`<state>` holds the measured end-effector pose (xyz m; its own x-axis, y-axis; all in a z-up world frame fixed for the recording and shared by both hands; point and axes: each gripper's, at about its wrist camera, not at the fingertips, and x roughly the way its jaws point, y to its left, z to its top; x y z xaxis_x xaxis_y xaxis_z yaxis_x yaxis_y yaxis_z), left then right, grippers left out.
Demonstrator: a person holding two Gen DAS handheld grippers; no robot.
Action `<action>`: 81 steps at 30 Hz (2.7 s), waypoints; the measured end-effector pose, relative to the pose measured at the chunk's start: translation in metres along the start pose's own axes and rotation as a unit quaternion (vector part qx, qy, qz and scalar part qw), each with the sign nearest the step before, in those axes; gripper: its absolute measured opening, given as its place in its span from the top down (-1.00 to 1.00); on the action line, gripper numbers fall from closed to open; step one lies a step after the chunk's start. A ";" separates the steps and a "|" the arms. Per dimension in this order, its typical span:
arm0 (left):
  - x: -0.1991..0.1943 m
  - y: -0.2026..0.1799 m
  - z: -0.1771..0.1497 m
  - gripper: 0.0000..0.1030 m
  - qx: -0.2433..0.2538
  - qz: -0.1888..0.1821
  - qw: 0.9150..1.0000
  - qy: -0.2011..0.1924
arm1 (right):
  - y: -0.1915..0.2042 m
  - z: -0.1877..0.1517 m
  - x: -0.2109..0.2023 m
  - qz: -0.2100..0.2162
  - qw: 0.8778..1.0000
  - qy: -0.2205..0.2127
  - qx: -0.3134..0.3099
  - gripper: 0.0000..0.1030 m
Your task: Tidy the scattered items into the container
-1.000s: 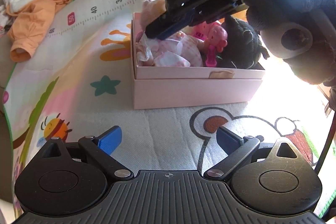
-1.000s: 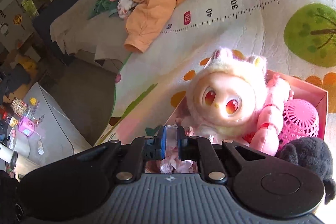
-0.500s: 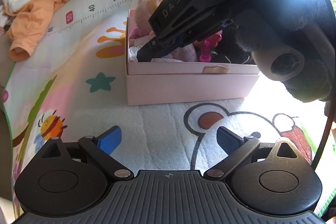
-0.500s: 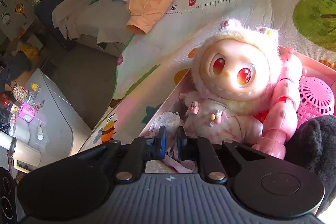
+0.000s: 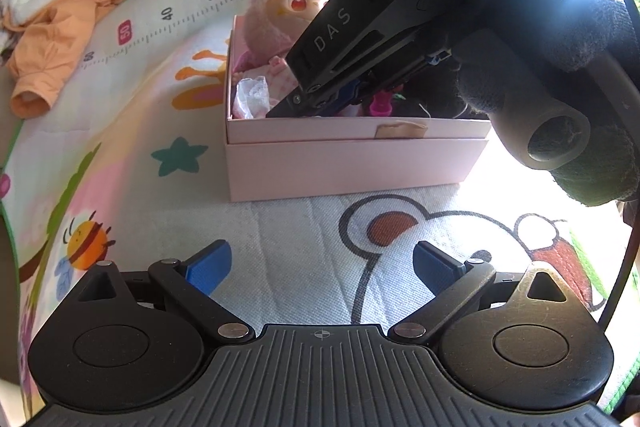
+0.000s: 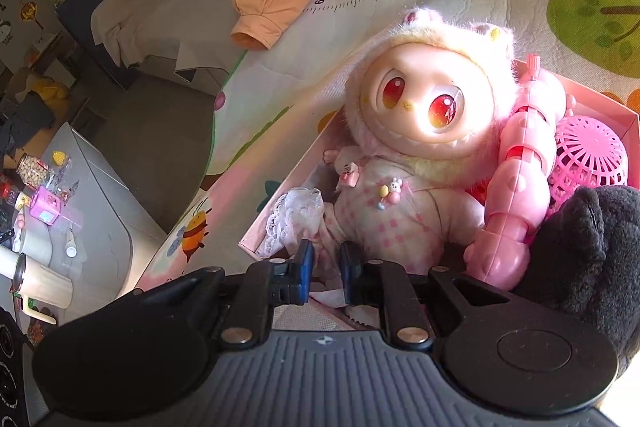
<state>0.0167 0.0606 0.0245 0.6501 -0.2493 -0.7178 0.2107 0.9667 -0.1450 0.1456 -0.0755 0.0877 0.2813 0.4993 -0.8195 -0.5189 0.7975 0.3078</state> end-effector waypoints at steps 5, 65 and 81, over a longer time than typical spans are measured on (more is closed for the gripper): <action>0.001 0.000 -0.001 -0.94 -0.003 0.001 1.000 0.003 | 0.002 0.002 -0.015 0.018 0.999 -0.037 0.004 0.71; -0.039 -0.067 -0.093 -1.00 0.089 0.149 0.952 -0.253 | -0.024 -0.255 -0.085 -0.239 0.921 -0.295 0.089 -1.00; -0.042 -0.050 -0.092 -1.00 0.035 0.129 0.959 -0.249 | -0.012 -0.252 -0.080 -0.264 0.919 -0.289 0.054 -1.00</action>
<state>-0.0884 0.0280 -0.0010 0.9519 -0.0157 -0.3060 0.0329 0.9981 0.0514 -0.0746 -0.2099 0.0273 0.8680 0.1052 -0.4853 -0.1132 0.9935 0.0129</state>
